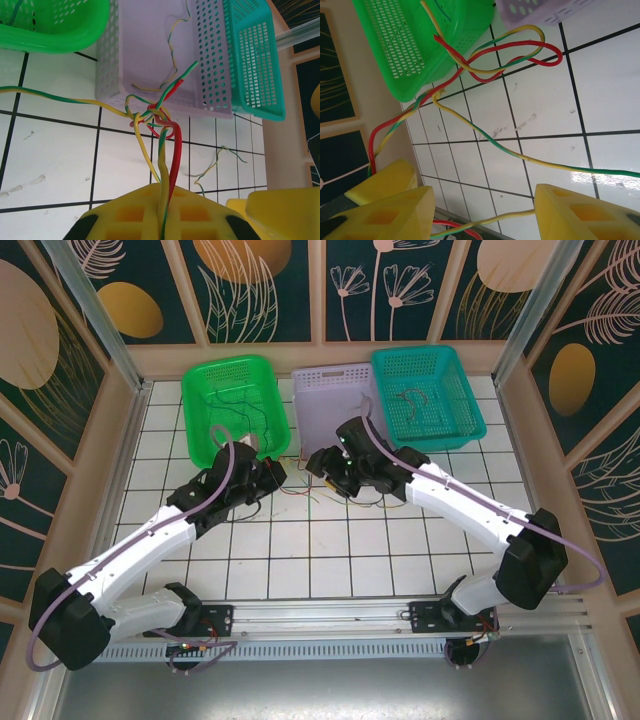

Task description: Untangle the cables

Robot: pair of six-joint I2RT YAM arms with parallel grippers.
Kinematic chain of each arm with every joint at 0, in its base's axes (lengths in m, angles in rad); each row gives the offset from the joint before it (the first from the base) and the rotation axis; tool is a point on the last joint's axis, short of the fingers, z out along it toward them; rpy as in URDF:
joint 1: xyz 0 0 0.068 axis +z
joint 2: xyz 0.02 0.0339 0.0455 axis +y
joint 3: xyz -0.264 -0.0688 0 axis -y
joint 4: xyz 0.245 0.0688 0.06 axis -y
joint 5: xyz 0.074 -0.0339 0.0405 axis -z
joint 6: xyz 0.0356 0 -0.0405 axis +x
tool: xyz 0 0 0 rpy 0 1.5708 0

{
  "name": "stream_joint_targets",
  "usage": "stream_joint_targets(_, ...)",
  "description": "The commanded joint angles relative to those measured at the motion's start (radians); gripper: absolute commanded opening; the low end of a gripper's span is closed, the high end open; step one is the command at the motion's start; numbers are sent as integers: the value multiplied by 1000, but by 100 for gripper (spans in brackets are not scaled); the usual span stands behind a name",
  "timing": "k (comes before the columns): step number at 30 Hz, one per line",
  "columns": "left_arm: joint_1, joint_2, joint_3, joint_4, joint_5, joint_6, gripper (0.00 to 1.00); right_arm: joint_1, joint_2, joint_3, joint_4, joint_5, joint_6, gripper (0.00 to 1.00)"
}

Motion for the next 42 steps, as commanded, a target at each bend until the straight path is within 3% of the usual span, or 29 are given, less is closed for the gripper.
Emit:
stream_joint_targets(1,-4,16,-1,39,10,-36,0,12,-14,23,-6,9,29,57)
stream_joint_targets(8,-5,53,7,16,1,-86,0,16,-120,64,-112,140,34,65)
stream_joint_targets(18,-5,72,22,29,20,-95,0,39,-12,46,-86,39,35,63)
stream_joint_targets(21,-5,68,19,32,28,-100,0,37,22,63,-51,28,26,44)
stream_joint_targets(25,-5,50,11,34,24,-108,0,31,45,75,-62,32,27,0)
stream_joint_targets(26,-5,47,9,27,18,-107,0,29,35,69,-66,46,26,0)
stream_joint_targets(27,-5,41,10,14,10,-107,6,24,16,58,-64,61,23,0)
stream_joint_targets(29,-4,34,8,-16,-10,-109,28,7,-22,35,-56,64,5,0)
stream_joint_targets(31,6,29,-11,-11,-2,-121,40,-14,-36,24,-54,17,-26,0)
stream_joint_targets(35,25,29,-45,41,36,-153,45,-24,-33,23,-49,-62,-82,0)
stream_joint_targets(42,25,40,-69,75,64,-190,55,-42,-39,26,-62,-82,-116,0)
